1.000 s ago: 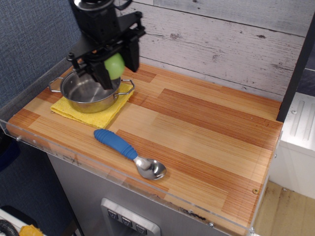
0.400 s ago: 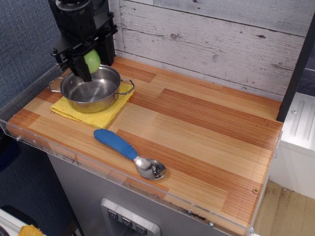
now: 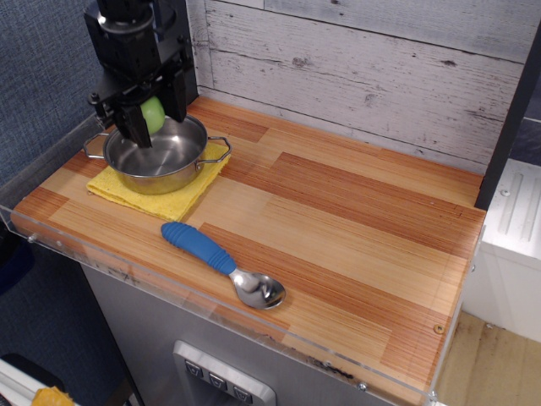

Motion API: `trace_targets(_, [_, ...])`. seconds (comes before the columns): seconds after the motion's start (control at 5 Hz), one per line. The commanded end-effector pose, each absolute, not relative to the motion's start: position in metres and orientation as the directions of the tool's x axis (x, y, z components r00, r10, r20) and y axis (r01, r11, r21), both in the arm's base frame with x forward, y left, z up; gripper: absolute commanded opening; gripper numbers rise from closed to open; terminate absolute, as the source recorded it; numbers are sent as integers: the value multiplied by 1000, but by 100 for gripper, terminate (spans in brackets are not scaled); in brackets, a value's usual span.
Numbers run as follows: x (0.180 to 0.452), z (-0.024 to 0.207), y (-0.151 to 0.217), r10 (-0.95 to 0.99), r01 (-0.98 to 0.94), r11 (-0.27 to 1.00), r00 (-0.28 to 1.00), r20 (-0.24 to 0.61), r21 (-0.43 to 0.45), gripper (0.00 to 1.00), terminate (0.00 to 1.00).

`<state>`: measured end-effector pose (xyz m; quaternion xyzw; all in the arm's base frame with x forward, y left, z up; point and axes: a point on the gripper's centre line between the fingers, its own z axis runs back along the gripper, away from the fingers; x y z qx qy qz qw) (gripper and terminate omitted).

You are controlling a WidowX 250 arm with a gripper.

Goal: Put the food in the pan

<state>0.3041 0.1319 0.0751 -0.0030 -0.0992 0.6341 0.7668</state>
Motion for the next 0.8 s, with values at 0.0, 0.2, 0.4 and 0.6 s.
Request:
trace_targets(0.0, [318, 70, 134, 966, -969, 209, 184, 184, -131, 0, 0])
trace_targets(0.2, [319, 62, 130, 964, -972, 209, 186, 188, -112, 0, 0])
trace_targets(0.4, [320, 54, 123, 963, -971, 218, 198, 185, -97, 0, 0])
trace_targets(0.6, [320, 48, 118, 962, -970, 227, 208, 179, -89, 0, 0])
